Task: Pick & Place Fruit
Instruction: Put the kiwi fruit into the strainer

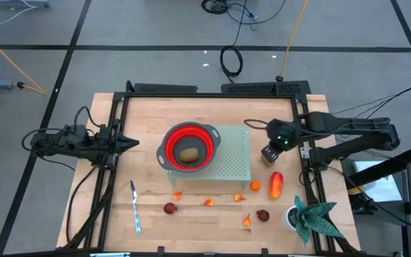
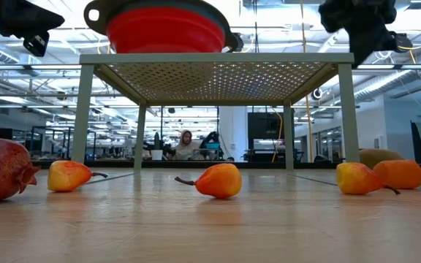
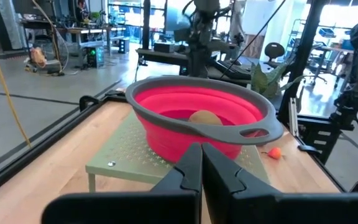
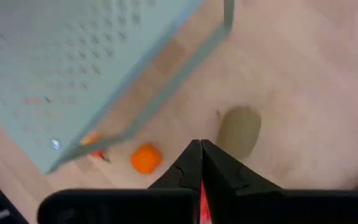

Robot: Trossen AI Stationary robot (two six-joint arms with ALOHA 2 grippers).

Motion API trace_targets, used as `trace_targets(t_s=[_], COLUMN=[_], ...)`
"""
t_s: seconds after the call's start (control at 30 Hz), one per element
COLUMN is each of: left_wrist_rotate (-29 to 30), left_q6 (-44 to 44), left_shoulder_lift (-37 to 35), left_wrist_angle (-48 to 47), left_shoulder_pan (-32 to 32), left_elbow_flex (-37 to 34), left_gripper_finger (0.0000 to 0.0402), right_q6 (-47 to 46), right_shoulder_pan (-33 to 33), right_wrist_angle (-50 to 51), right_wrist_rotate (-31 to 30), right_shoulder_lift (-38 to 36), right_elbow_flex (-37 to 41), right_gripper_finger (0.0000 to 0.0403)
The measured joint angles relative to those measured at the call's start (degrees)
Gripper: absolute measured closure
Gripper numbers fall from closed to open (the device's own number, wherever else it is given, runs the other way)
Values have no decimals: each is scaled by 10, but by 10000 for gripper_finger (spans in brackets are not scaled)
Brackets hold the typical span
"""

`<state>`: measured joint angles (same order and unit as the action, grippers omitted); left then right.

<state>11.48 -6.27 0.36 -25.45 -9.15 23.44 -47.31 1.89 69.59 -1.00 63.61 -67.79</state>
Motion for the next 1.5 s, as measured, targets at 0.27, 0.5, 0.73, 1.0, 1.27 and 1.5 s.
trace_targets(t_s=[0.27,0.5,0.73,1.0,1.27,1.5], left_wrist_rotate=[-11,-14,-27,-27,-27,-26], left_q6=[-4,-17,-24,-27,-28,-29], left_shoulder_lift=[0,0,0,0,0,0], left_wrist_angle=[0,0,0,0,1,1], left_shoulder_pan=[0,0,0,0,0,0], left_elbow_flex=[0,0,0,0,0,0], left_gripper_finger=[386,400,384,380,380,380], right_q6=[5,26,30,25,-22,-35], right_shoulder_pan=[0,0,0,1,0,1], right_wrist_angle=[27,27,27,27,24,-8], right_wrist_rotate=[11,4,-8,-21,-19,-18], right_shoulder_lift=[45,52,52,52,52,52], right_elbow_flex=[0,0,0,0,53,114], right_gripper_finger=[403,401,358,278,205,149])
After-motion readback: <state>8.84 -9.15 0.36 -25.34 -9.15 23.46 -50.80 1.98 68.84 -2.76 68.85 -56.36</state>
